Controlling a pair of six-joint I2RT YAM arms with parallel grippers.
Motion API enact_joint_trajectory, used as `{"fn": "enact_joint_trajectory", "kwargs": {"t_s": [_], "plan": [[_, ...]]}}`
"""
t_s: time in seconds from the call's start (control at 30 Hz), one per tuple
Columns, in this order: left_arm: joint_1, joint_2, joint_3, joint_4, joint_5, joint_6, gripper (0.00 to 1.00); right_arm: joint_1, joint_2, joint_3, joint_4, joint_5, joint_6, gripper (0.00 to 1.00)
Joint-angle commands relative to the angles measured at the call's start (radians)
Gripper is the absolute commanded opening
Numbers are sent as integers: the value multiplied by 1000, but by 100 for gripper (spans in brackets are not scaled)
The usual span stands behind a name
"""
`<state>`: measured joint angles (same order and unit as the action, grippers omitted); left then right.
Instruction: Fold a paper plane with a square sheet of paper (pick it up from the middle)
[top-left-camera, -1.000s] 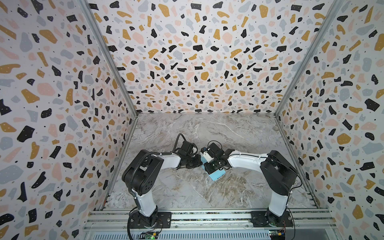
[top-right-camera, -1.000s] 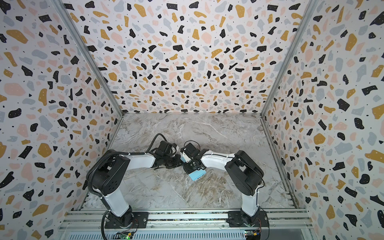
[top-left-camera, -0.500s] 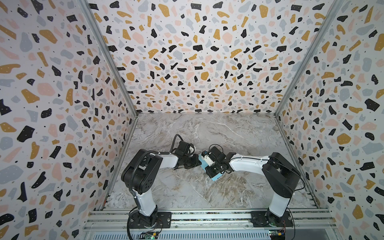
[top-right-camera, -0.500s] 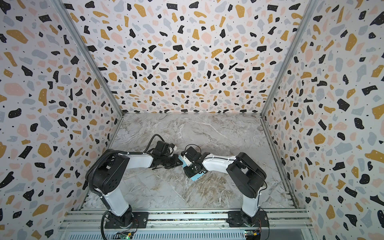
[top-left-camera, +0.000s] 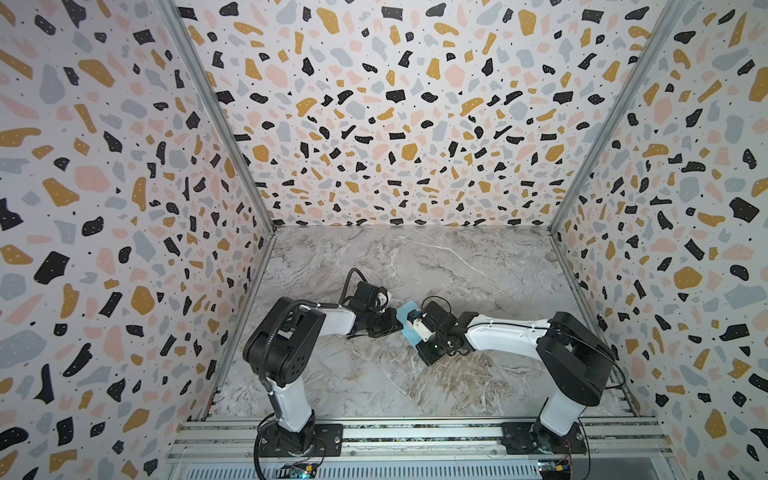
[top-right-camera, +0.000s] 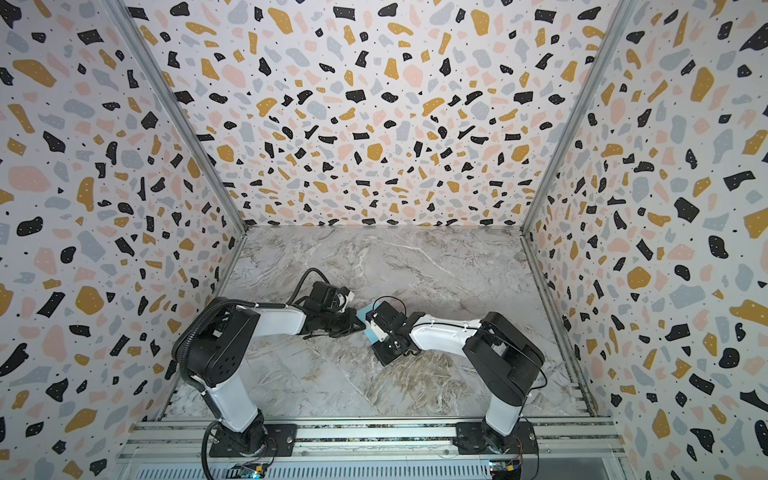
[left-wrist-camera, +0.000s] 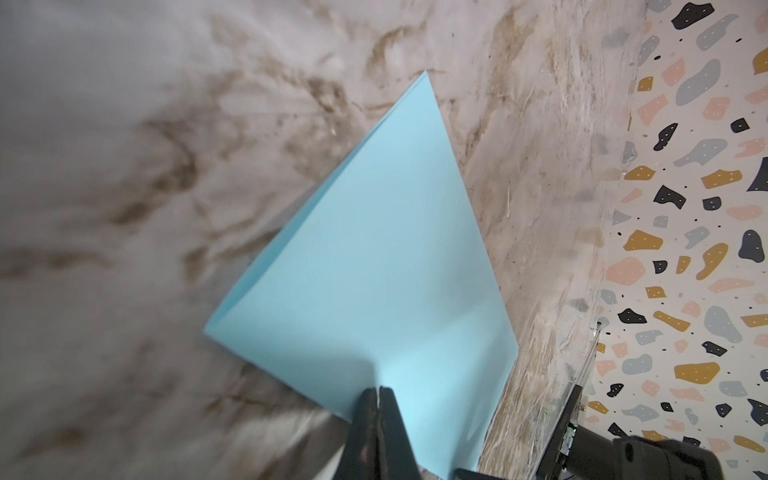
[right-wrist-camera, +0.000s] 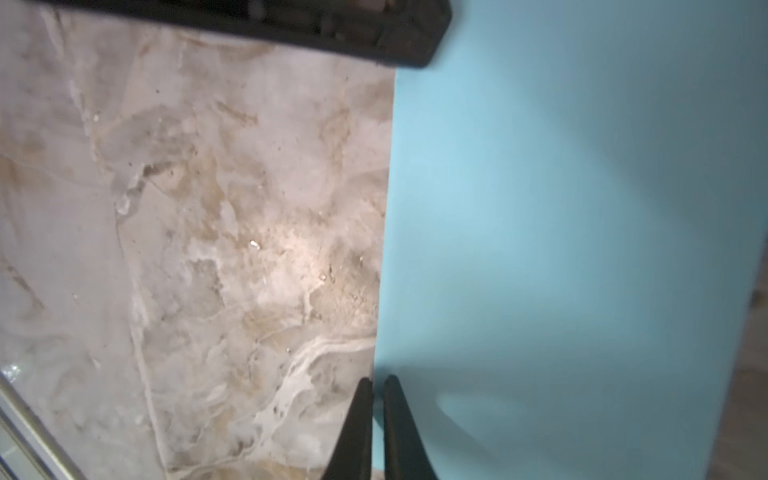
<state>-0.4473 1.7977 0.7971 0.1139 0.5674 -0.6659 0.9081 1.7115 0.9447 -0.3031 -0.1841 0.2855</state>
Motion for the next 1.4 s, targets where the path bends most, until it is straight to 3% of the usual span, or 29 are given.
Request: {"fn": "enact_joint_trajectory", "kwargs": {"t_s": [0.0,0.4,0.83,1.37], "plan": [[13,60,-26,-126,-119,22,0,11,-36,-55,-131,19,-1,10],[6,26,25,-122,-52,41,0,-23,-217,-38,-15,-16,-7,14],[-7,-15,82,-136,-5,48,5,-62,-22,32,19,-53,23,15],[5,25,124,-268,-205,173,6,-63,44,-23,-22,-23,58,15]]}}
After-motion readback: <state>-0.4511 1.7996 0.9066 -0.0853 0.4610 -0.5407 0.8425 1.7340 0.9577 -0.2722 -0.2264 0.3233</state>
